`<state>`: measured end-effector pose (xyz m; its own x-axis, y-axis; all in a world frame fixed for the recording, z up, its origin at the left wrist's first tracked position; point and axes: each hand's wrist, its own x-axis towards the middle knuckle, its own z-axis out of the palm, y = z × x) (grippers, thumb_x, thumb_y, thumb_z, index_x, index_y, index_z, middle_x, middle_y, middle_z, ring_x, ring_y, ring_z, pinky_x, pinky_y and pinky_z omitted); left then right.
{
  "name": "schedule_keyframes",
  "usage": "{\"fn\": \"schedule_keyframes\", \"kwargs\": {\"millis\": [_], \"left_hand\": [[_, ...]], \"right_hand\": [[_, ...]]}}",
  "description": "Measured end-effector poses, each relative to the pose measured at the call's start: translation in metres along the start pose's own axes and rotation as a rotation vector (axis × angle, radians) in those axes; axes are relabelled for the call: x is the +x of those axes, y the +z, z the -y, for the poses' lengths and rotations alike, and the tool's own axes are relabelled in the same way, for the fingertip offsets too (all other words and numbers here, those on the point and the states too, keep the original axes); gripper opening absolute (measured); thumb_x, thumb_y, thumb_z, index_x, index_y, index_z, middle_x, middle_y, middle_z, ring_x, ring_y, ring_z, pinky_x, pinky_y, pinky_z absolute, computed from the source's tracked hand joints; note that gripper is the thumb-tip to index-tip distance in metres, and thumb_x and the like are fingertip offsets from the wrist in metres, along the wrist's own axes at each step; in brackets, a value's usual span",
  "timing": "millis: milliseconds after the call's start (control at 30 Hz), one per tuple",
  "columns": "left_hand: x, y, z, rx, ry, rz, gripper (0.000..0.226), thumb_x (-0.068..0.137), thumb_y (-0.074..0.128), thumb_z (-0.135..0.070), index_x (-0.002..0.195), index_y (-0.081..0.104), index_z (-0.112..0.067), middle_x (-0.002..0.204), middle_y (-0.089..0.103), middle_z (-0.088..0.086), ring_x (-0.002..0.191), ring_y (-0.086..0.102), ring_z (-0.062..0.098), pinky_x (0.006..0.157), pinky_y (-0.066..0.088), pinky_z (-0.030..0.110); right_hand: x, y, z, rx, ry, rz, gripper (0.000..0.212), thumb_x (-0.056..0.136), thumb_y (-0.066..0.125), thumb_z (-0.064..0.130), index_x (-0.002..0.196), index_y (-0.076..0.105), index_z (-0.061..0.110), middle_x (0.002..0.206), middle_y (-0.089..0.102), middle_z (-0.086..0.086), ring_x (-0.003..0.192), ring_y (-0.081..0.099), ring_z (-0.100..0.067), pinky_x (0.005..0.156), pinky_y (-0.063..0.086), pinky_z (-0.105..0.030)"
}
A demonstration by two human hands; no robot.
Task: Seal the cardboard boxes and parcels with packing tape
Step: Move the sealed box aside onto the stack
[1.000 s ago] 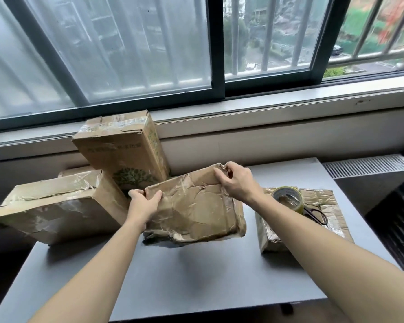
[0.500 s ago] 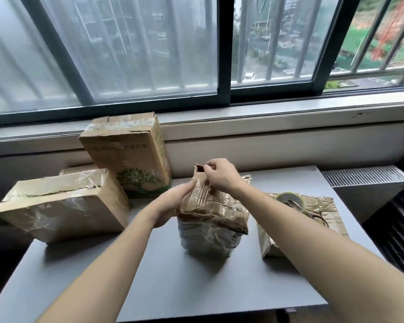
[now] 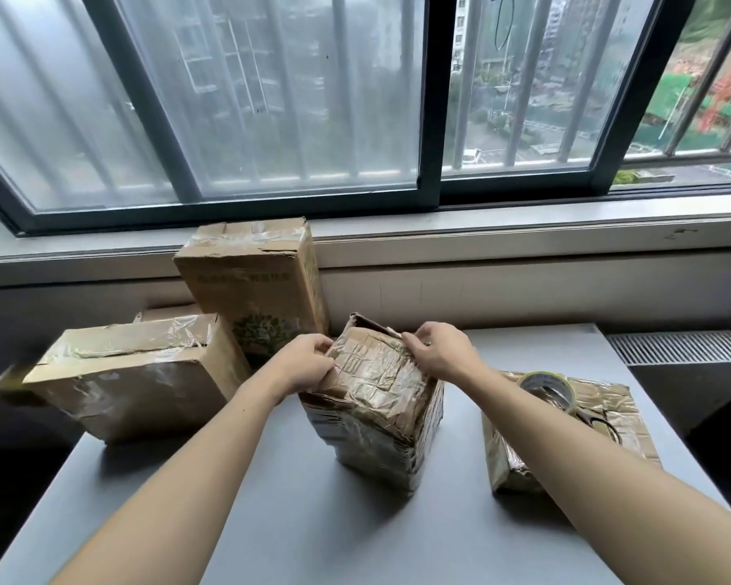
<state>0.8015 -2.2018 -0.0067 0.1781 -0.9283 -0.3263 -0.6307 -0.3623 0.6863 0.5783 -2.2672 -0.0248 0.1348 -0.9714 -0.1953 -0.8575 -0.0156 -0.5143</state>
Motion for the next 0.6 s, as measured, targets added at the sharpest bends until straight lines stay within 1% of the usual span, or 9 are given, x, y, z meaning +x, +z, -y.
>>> {"fn": "schedule_keyframes", "kwargs": {"millis": [33,100,167,200,233,300,367,433,600], "left_hand": [[-0.001,-0.004,-0.005,0.053,-0.003,0.012,0.046,0.086,0.055,-0.013,0.131,0.058,-0.02,0.099,0.071,0.0,0.089,0.068,0.021,0.079,0.057,0.035],[-0.006,-0.009,-0.014,0.137,-0.029,0.081,0.076,0.089,0.058,-0.028,0.155,0.02,-0.027,0.112,0.066,0.0,0.085,0.069,0.019,0.071,0.057,0.033],[-0.01,-0.01,-0.023,0.166,-0.064,0.132,0.093,0.091,0.058,-0.049,0.156,-0.008,-0.036,0.126,0.058,0.0,0.079,0.072,0.018,0.061,0.058,0.031],[-0.01,-0.009,-0.024,0.208,-0.06,0.102,0.092,0.091,0.056,-0.057,0.157,-0.003,-0.034,0.129,0.054,0.0,0.082,0.072,0.019,0.059,0.056,0.029],[-0.007,-0.009,-0.023,0.299,-0.028,0.031,0.083,0.091,0.054,-0.061,0.156,0.016,-0.027,0.132,0.054,0.002,0.088,0.07,0.02,0.061,0.055,0.03],[0.001,-0.008,-0.018,0.465,0.036,-0.096,0.056,0.09,0.053,-0.064,0.123,0.054,-0.019,0.119,0.062,0.005,0.089,0.066,0.02,0.07,0.056,0.034],[0.005,-0.006,-0.01,0.487,0.016,-0.101,0.046,0.091,0.052,-0.064,0.1,0.056,-0.02,0.098,0.066,0.004,0.08,0.066,0.02,0.068,0.055,0.034],[0.006,-0.004,-0.005,0.532,-0.007,-0.123,0.041,0.095,0.048,-0.06,0.093,0.059,-0.02,0.094,0.07,0.004,0.083,0.066,0.023,0.069,0.052,0.034],[-0.001,-0.004,0.001,0.662,-0.009,-0.232,0.04,0.103,0.04,-0.047,0.088,0.062,-0.018,0.1,0.07,0.007,0.093,0.064,0.031,0.071,0.046,0.034]], "right_hand": [[0.001,0.001,-0.001,0.023,0.002,0.005,0.048,0.091,0.052,0.062,0.112,0.067,0.022,0.124,0.066,-0.007,0.119,0.058,-0.032,0.096,0.048,-0.038],[0.0,0.0,0.0,0.064,0.004,0.003,0.054,0.09,0.056,0.061,0.118,0.062,0.016,0.126,0.06,-0.012,0.117,0.058,-0.034,0.095,0.049,-0.038],[-0.001,-0.001,0.003,0.156,-0.04,-0.003,0.053,0.092,0.061,0.048,0.131,0.053,0.013,0.132,0.048,-0.012,0.119,0.055,-0.031,0.1,0.046,-0.038],[-0.002,-0.001,0.005,0.212,-0.069,-0.014,0.054,0.093,0.062,0.041,0.137,0.047,0.013,0.134,0.044,-0.012,0.121,0.053,-0.03,0.103,0.044,-0.038],[-0.004,0.0,0.007,0.25,-0.088,-0.024,0.056,0.093,0.063,0.037,0.14,0.044,0.013,0.136,0.043,-0.012,0.124,0.052,-0.029,0.105,0.042,-0.038],[-0.007,0.001,0.01,0.205,-0.087,0.009,0.064,0.091,0.065,0.044,0.14,0.041,0.01,0.138,0.047,-0.015,0.126,0.051,-0.031,0.103,0.043,-0.037],[-0.01,0.002,0.012,0.028,-0.051,0.14,0.075,0.087,0.061,0.062,0.136,0.045,0.007,0.136,0.056,-0.015,0.124,0.054,-0.032,0.096,0.046,-0.036],[-0.01,0.004,0.012,-0.059,0.002,0.238,0.084,0.084,0.055,0.073,0.134,0.05,0.006,0.134,0.061,-0.015,0.122,0.057,-0.033,0.092,0.048,-0.034],[-0.004,0.007,0.013,0.041,-0.093,0.067,0.059,0.093,0.057,0.055,0.129,0.052,0.01,0.131,0.06,-0.015,0.123,0.054,-0.033,0.097,0.045,-0.036]]}}
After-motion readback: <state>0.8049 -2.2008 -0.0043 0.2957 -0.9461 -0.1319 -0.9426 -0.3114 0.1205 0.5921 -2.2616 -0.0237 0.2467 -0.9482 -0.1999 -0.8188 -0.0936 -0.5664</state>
